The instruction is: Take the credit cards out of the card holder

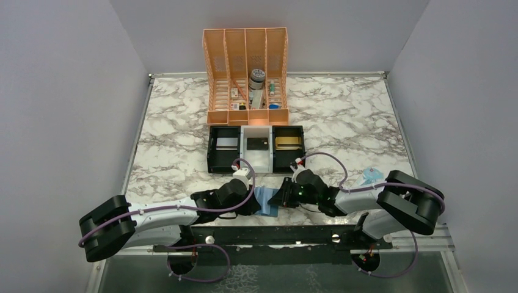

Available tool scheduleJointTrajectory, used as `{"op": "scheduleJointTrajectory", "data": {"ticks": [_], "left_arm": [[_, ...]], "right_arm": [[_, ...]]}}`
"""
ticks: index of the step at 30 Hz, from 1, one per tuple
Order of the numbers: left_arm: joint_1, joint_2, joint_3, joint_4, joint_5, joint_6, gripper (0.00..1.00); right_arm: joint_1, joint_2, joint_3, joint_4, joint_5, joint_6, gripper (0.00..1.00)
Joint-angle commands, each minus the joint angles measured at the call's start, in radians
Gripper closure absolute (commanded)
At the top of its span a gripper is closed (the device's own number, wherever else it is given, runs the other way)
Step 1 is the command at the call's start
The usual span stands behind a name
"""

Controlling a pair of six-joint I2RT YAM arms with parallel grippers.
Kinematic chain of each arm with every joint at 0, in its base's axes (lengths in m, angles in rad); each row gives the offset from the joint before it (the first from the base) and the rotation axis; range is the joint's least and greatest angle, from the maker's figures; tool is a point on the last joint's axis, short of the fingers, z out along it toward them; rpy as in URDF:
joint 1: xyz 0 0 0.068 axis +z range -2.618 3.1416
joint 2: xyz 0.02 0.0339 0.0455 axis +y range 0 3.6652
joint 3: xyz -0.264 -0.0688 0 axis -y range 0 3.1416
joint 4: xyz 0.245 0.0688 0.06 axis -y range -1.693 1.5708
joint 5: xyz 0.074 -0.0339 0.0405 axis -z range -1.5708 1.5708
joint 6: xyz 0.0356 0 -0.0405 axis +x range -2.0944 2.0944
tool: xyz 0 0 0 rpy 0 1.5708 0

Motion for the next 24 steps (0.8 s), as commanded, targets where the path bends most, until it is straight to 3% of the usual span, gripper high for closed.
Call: {"op": "scheduleJointTrajectory", "data": {"ticks": [1,3,7,9,13,16,19,24], "left_arm": [[-0.006,-0.019,-0.014,0.04,0.001,-0.001,0.83],[-0.006,-0.026,-0.018,0.046,0.006,-0.004,0.83],[-0.006,-0.045,-0.026,0.052,0.004,-0.01,0.84],[-0.005,-0.065,-0.029,0.043,0.003,-0.012,0.83],[-0.005,-0.119,-0.02,-0.028,-0.025,-0.012,0.72],[-0.006,-0.17,0.0,-0.12,-0.064,-0.009,0.57],[-0.006,-0.213,0.021,-0.201,-0.105,-0.003,0.51],[-0.006,-0.234,0.077,-0.355,-0.18,0.006,0.44]], "right_arm": [[0.007,0.025,0.038,0.066,-0.04,0.007,0.92],[0.007,0.02,0.025,0.134,-0.062,0.003,0.99],[0.007,-0.012,0.011,0.141,-0.049,0.0,0.99],[0.006,-0.042,0.02,0.044,0.007,-0.018,0.99],[0.007,-0.132,0.015,-0.183,0.137,-0.045,0.99],[0.004,-0.211,-0.012,-0.302,0.217,-0.045,0.99],[0.004,-0.285,-0.029,-0.393,0.267,-0.053,0.99],[-0.005,-0.378,0.012,-0.566,0.363,-0.099,0.88]]}}
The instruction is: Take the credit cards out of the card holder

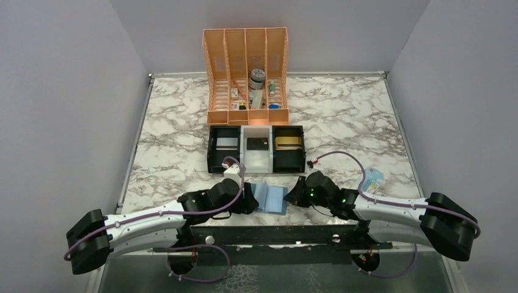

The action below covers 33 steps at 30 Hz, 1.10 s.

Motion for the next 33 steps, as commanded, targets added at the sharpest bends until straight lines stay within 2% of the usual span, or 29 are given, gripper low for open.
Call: {"op": "scheduleJointTrajectory", "data": {"ticks": [1,3,5,7,10,13,15,18,21,24,27,30,33], "left_arm": [[-0.006,-0.026,0.071,-0.178,-0.115,0.014,0.44],[-0.006,-0.04,0.078,-0.203,-0.132,0.014,0.43],[-0.005,-0.052,0.078,-0.206,-0.138,0.011,0.42],[-0.005,-0.06,0.075,-0.19,-0.123,0.015,0.41],[-0.006,-0.059,0.067,-0.115,-0.056,0.048,0.41],[-0.006,-0.058,0.073,-0.109,-0.068,0.048,0.42],[-0.005,-0.062,0.073,-0.121,-0.1,0.037,0.48],[-0.006,-0.063,0.072,-0.123,-0.104,0.033,0.58],[-0.006,-0.056,0.068,-0.105,-0.053,0.045,0.62],[-0.006,-0.045,0.05,-0.068,0.009,0.038,0.62],[-0.005,-0.04,0.005,0.018,0.038,-0.002,0.53],[-0.006,-0.028,-0.048,0.112,0.038,-0.037,0.52],[-0.006,0.005,-0.06,0.14,0.008,-0.054,0.49]], "right_arm": [[-0.007,-0.075,0.04,-0.22,0.156,-0.067,0.83],[-0.011,-0.102,0.068,-0.276,0.184,-0.092,0.72],[-0.013,-0.118,0.103,-0.339,0.216,-0.1,0.69],[-0.012,-0.14,0.122,-0.327,0.19,-0.14,0.68],[-0.012,-0.151,0.108,-0.192,0.043,-0.197,0.69],[-0.012,-0.096,0.102,-0.011,-0.143,-0.239,0.71],[-0.011,-0.009,0.131,0.074,-0.239,-0.247,0.73],[-0.003,0.15,0.218,0.101,-0.318,-0.269,0.76],[0.001,0.25,0.284,0.015,-0.218,-0.264,0.77],[0.001,0.305,0.308,-0.06,-0.141,-0.249,0.78],[0.001,0.315,0.279,-0.056,-0.121,-0.217,0.8],[0.0,0.292,0.225,-0.012,-0.104,-0.191,0.8],[0.001,0.291,0.202,0.01,-0.104,-0.185,0.8]]}}
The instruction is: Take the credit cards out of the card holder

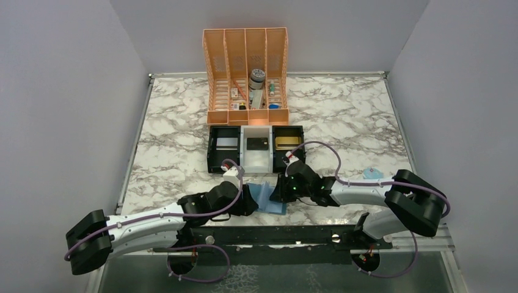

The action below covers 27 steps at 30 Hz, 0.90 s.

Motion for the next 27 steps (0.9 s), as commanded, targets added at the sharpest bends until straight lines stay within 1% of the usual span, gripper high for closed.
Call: {"op": "scheduleJointTrajectory", "data": {"ticks": [1,4,8,10,15,19,20,23,25,27], "left_arm": [[-0.006,0.046,-0.025,0.109,-0.003,-0.044,0.49],[-0.005,0.089,-0.034,0.168,0.003,-0.059,0.47],[-0.006,0.134,-0.08,0.368,0.064,-0.097,0.46],[-0.005,0.154,-0.078,0.412,0.082,-0.101,0.46],[-0.006,0.159,-0.047,0.414,0.11,-0.077,0.46],[-0.005,0.043,-0.067,0.413,0.097,-0.1,0.45],[-0.003,0.005,-0.076,0.417,0.093,-0.107,0.43],[0.0,-0.097,-0.099,0.408,0.077,-0.122,0.42],[0.0,-0.16,-0.097,0.346,0.052,-0.119,0.42],[0.0,-0.204,-0.07,0.214,-0.001,-0.101,0.42]], "right_arm": [[0.006,-0.001,-0.031,0.022,0.043,0.022,0.8],[0.006,0.039,-0.026,0.017,0.05,0.028,0.8],[0.007,0.075,-0.047,0.062,0.038,0.049,0.8],[0.006,0.085,-0.05,0.067,0.031,0.049,0.8],[0.006,0.071,-0.037,0.092,0.0,0.03,0.8],[0.007,0.073,0.002,0.099,-0.059,-0.005,0.8],[0.006,0.075,0.007,0.097,-0.062,-0.006,0.8],[0.006,0.073,0.013,0.099,-0.061,-0.003,0.8],[0.006,0.068,0.017,0.098,-0.067,-0.004,0.8],[0.006,0.067,0.023,0.099,-0.079,-0.008,0.8]]}}
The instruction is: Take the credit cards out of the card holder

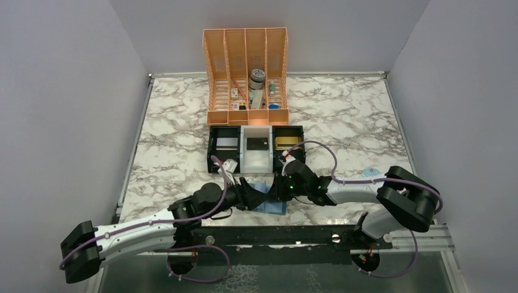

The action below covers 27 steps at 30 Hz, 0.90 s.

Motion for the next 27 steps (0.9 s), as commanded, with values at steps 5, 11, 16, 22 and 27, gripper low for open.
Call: {"op": "scheduleJointTrajectory", "data": {"ticks": [5,11,16,22,27], "left_arm": [[0.0,-0.093,0.028,-0.341,-0.164,-0.014,0.43],[-0.001,0.057,-0.043,-0.17,-0.096,-0.037,0.41],[-0.001,0.217,-0.026,-0.044,-0.046,-0.015,0.37],[-0.001,0.359,0.012,0.165,0.083,0.0,0.37],[-0.001,0.35,0.047,0.204,0.138,0.024,0.37]], "right_arm": [[0.006,0.013,0.043,-0.017,-0.026,-0.02,0.8],[0.007,0.03,0.034,-0.017,-0.022,-0.013,0.8],[0.006,0.039,0.034,-0.01,-0.027,-0.013,0.8],[0.006,0.054,0.038,0.0,-0.038,-0.01,0.8],[0.007,0.055,0.041,0.002,-0.038,-0.01,0.8]]}}
